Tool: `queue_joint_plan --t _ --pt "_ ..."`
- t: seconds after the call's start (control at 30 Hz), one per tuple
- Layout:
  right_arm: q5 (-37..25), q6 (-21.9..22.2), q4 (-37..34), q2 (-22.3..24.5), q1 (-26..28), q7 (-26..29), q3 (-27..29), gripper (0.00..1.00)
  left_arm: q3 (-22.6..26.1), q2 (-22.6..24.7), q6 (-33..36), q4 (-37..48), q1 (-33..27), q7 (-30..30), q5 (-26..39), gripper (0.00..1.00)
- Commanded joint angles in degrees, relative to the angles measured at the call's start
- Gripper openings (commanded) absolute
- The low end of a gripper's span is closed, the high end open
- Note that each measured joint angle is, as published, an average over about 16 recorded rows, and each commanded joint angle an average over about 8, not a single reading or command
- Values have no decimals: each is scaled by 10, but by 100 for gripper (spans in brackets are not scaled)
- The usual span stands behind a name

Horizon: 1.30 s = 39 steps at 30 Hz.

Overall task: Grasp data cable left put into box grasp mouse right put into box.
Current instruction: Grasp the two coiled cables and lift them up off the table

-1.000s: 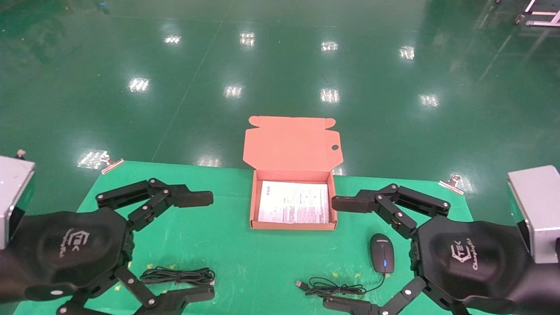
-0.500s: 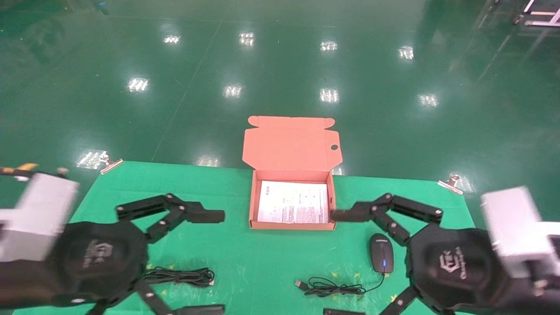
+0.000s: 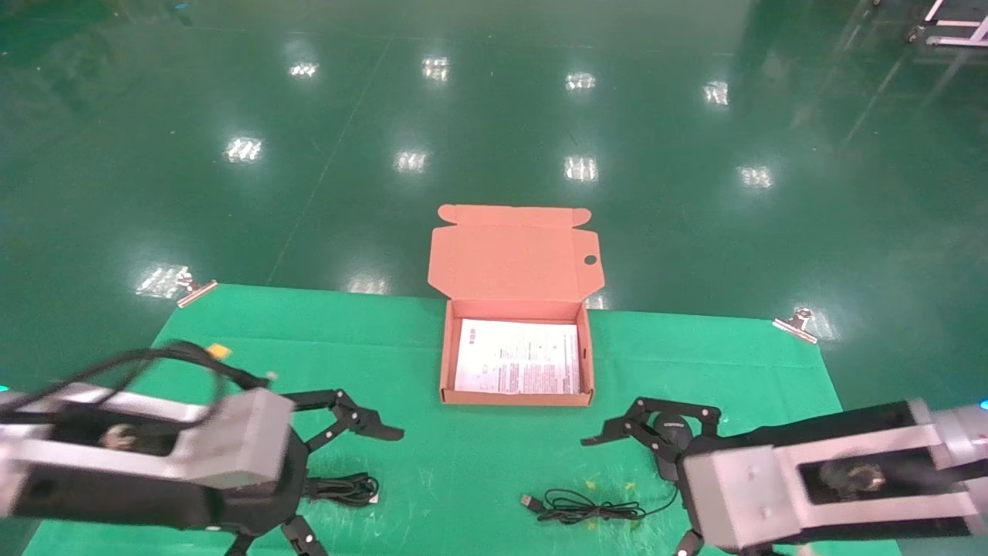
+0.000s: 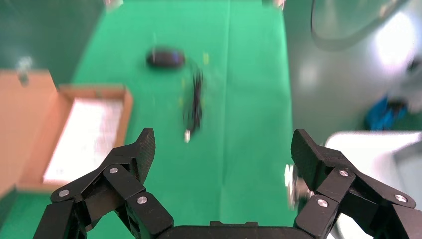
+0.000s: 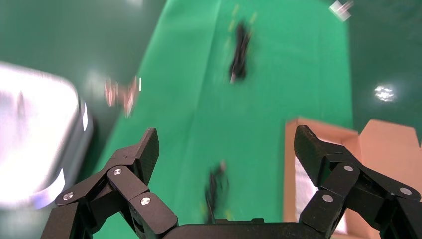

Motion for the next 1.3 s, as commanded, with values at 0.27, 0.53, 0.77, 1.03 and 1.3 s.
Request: queue_joint_plan --t 0.27,0.53,0.77,1.03,1.3 --pt "-149 12 5 -36 59 -63 -100 100 79 38 -6 -8 -55 6 146 100" --pt "-251 46 6 -62 51 -74 -150 100 135 72 -31 -9 -65 2 268 100" --pt "-325 94 6 -78 18 -56 -175 100 172 97 -58 -4 -54 3 360 100" --pt "-393 155 3 -88 -26 -5 -186 100 196 120 -93 47 -33 -4 422 100" --pt "-406 186 -13 -102 -55 55 -182 100 184 144 -129 173 -35 10 411 100"
